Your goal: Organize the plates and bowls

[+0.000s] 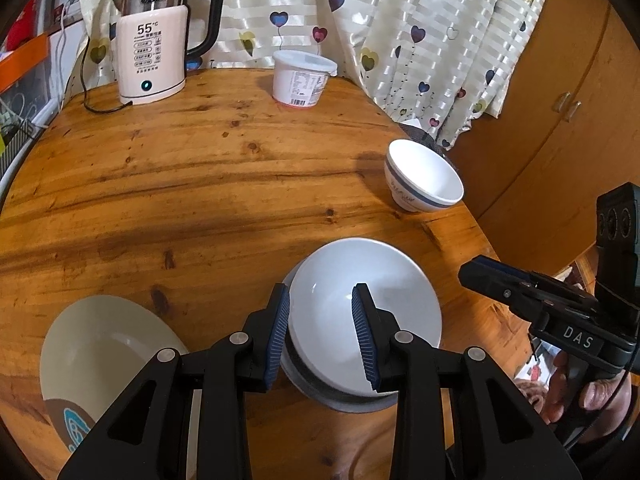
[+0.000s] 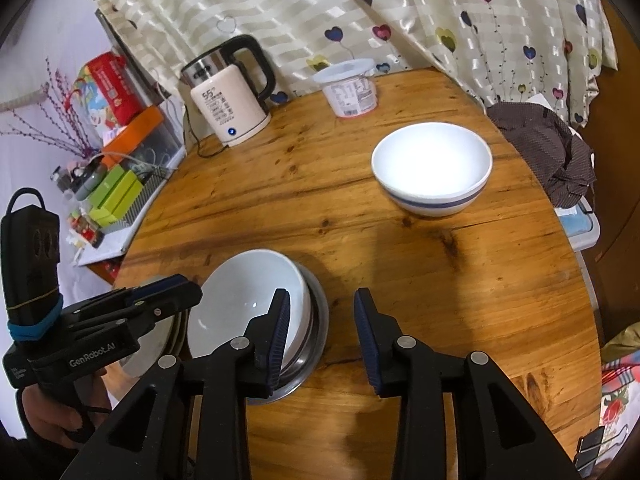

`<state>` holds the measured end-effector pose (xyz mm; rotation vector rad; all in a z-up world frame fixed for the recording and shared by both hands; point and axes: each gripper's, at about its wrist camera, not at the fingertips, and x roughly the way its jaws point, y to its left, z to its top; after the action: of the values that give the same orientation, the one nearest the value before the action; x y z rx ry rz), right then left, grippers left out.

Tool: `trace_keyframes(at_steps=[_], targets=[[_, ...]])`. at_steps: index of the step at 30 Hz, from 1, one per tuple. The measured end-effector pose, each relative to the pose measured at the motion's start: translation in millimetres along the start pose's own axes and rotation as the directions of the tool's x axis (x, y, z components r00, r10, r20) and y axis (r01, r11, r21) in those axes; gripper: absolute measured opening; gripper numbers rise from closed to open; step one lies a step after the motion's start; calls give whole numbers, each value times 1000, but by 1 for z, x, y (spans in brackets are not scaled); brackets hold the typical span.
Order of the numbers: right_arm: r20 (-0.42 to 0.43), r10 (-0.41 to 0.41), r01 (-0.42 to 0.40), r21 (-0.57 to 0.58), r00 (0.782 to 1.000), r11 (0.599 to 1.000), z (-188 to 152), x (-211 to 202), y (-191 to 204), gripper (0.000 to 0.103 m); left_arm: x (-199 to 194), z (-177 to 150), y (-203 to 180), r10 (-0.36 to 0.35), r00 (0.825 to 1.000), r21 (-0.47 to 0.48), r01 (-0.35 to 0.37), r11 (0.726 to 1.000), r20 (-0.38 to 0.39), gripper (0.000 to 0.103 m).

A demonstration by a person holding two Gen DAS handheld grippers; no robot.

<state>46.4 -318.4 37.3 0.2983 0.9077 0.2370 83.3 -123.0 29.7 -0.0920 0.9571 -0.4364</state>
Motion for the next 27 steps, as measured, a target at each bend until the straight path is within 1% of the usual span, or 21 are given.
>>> trace_keyframes(at_steps=[16,27], targets=[[53,-22,20,44,998,999,2,-14,-20,35,2,13,-17,8,1000,46,-9,999,8,34],[54,-11,7,66,999,998,1,-18,-28,36,7,18,-28,17,1000,77,-17,997,3,34]])
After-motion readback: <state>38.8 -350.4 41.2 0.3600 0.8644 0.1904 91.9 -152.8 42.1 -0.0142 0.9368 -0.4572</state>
